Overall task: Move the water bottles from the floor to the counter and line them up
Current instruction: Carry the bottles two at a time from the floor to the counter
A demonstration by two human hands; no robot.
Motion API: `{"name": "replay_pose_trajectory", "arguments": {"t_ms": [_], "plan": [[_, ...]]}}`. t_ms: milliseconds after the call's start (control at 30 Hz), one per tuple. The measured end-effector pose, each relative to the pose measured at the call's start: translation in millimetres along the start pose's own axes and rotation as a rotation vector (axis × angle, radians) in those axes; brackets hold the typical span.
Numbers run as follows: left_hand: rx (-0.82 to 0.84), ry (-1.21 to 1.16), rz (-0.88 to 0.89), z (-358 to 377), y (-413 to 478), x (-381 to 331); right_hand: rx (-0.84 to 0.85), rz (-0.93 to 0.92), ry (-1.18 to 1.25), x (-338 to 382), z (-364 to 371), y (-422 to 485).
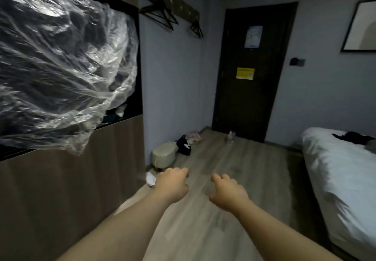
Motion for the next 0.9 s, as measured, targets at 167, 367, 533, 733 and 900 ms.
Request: {"name": "replay_pose_trajectory", "arguments": {"t_ms": [167, 367, 533, 733, 900], "plan": [[0.039, 0.081, 0.094, 10, 82, 1, -0.030, 0.066, 0.001, -22, -17, 73], [-0.008, 0.073, 0.135, -13, 207, 26, -0.069, 0.106, 0.030, -18, -51, 185], [-0.003, -0.014, 0.187, 0, 307, 20, -0.077, 0.164, 0.092, -40, -62, 268], [0.085, -0.049, 0.286, 47, 421, -23, -0.048, 0.309, 0.161, -127, -64, 357], [0.111, -0.056, 0.292, 76, 525, -59, -0.035, 0.323, 0.158, -195, -79, 448]]}}
Point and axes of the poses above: each hand's wrist, its own y-axis towards the middle knuckle, its own z-axis out of the palm, x = y × z, the point moved 9 cm from there along y, towards the middle knuckle, and after that the axes turned 9 degrees about z, right-handed, at the moved point
